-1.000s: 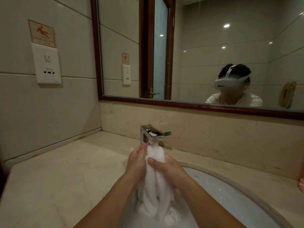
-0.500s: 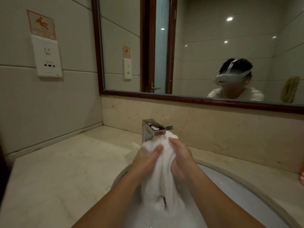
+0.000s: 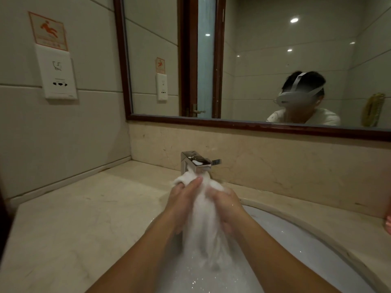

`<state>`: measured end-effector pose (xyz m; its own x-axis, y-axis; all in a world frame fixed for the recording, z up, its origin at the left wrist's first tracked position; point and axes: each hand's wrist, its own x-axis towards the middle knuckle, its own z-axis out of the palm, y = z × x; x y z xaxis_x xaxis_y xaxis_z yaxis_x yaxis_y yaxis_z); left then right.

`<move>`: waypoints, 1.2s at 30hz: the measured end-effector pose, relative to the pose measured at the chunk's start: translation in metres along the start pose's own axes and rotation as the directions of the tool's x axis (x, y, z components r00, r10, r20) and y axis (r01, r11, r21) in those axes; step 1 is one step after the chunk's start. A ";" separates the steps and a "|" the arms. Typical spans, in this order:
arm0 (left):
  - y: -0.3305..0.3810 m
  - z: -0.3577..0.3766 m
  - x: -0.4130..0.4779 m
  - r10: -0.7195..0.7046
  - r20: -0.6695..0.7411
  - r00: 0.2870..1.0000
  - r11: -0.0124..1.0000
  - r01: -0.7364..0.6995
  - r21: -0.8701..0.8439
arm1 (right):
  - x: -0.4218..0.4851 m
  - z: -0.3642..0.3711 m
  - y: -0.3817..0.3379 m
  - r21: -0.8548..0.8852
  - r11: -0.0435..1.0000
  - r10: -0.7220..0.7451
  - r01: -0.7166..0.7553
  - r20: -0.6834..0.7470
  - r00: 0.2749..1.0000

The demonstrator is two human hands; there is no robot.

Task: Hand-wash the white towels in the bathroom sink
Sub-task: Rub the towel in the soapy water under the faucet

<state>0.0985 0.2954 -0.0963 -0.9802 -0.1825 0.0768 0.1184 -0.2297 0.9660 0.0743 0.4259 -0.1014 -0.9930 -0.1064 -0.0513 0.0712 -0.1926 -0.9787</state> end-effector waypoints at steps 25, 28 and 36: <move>0.000 0.002 0.009 -0.082 -0.048 0.995 0.992 0.077 -0.102 | -0.017 -0.001 -0.004 -0.315 0.934 -0.182 0.168 -0.015 0.983; -0.007 0.004 0.001 -0.099 0.008 0.995 0.995 0.099 0.021 | -0.012 0.001 -0.013 -0.149 0.980 -0.150 0.132 -0.112 0.982; -0.007 0.007 -0.010 -0.072 -0.087 0.994 0.972 0.090 0.218 | -0.013 0.002 -0.010 -0.179 0.964 -0.194 0.195 0.022 0.981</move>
<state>0.1067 0.3051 -0.1019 -0.9687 -0.2477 -0.0147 -0.0071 -0.0316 0.9995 0.0868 0.4277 -0.0904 -0.9856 -0.0890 0.1437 -0.1414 -0.0316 -0.9895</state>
